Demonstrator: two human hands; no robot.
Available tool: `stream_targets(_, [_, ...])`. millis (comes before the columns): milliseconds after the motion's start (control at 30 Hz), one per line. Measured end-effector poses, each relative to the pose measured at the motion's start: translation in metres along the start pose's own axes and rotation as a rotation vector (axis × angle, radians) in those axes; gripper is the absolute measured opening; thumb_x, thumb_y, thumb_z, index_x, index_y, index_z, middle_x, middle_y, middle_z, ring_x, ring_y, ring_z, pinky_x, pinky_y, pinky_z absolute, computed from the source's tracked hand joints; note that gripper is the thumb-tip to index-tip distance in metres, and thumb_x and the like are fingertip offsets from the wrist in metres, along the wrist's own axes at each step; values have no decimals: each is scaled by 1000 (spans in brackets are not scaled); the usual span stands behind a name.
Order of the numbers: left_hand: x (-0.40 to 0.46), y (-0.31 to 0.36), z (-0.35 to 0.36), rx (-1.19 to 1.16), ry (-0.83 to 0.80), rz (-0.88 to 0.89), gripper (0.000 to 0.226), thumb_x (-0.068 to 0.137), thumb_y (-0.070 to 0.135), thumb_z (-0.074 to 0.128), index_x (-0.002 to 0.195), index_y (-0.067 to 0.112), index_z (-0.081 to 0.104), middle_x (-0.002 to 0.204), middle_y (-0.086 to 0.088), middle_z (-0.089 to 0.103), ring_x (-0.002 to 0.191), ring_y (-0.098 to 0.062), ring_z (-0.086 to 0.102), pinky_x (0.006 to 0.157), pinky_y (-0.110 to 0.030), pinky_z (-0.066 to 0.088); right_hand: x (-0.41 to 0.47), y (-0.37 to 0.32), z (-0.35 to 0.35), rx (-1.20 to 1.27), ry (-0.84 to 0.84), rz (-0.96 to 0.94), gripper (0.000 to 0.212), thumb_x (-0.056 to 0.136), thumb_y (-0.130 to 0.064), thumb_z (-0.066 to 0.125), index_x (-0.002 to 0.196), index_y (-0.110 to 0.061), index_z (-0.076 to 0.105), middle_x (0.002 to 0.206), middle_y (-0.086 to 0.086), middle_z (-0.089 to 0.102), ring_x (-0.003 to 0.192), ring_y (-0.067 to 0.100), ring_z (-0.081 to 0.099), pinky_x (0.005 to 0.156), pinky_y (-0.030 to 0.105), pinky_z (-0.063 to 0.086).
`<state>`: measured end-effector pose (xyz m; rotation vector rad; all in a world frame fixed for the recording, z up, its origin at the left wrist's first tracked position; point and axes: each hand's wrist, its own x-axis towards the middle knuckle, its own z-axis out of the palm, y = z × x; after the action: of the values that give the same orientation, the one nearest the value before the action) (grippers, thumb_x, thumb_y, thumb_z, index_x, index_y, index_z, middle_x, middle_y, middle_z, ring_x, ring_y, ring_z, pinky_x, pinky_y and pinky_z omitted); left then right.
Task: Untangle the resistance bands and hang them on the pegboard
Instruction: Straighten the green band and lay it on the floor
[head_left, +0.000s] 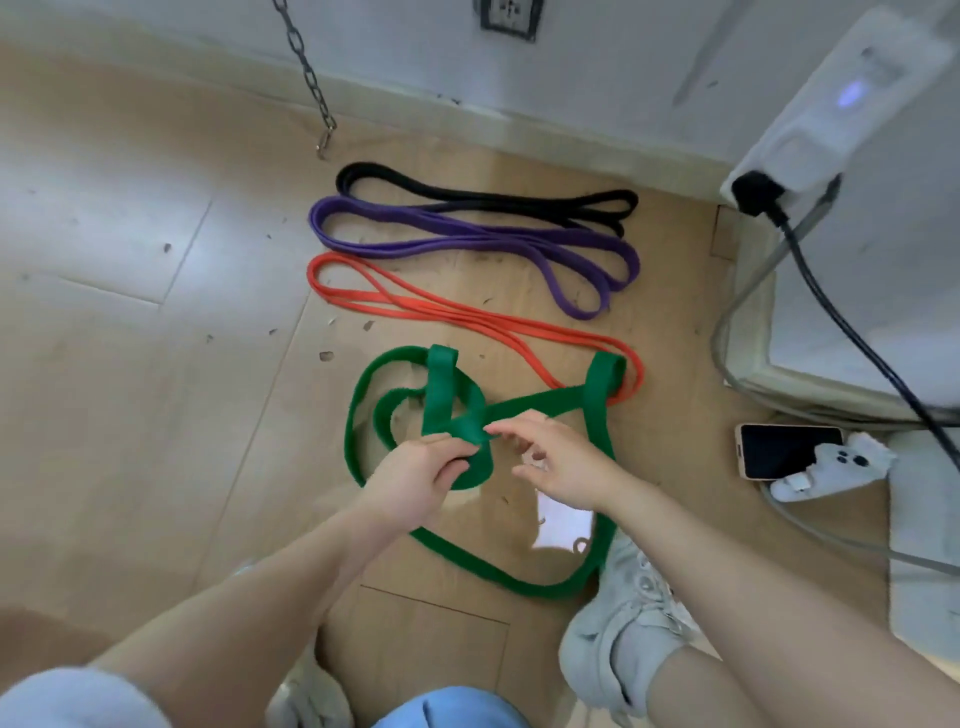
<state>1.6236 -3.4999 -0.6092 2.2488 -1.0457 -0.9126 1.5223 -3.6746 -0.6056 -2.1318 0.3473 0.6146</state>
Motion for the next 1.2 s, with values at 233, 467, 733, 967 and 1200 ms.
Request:
stream_targets(233, [-60,76,-92,-303,296,260,22,90,14,53,109,10,64,106,1,66,99,-9,59,91,-23,45,-69,-106,-23,26,521,-281,51,83,-17,67,130,-23,50,128,-12,45,106,0,47,94,25,43])
stream_targets(467, [-129,198,-191,-714,598,534,22,93,3,49,95,21,62,89,3,66,85,-2,61,80,-16,49,-177,-255,-112,445,711,-546,31,88,4,55,99,-24,53,89,-1,63,66,3,60,60,20,50])
stream_targets(733, [-195,308,-296,-690,626,746,11,91,12,56,87,18,64,70,10,68,68,-6,65,61,-25,56,-275,-354,-171,365,812,-751,25,82,-24,54,105,-20,63,98,0,71,93,17,67,97,38,49])
stream_targets(967, [-217,355,-320,-633,690,799,8,89,12,60,90,18,65,80,9,68,69,2,65,58,-18,52,-303,-386,-192,369,991,-770,21,91,-8,56,110,-12,64,107,11,69,103,31,64,98,49,47])
stream_targets(1200, [-207,366,-310,-703,571,663,33,89,20,61,119,14,50,96,0,69,92,-14,66,85,-28,52,-324,-412,-213,612,1055,-845,12,91,-5,54,97,-11,63,92,4,65,87,19,61,90,38,51])
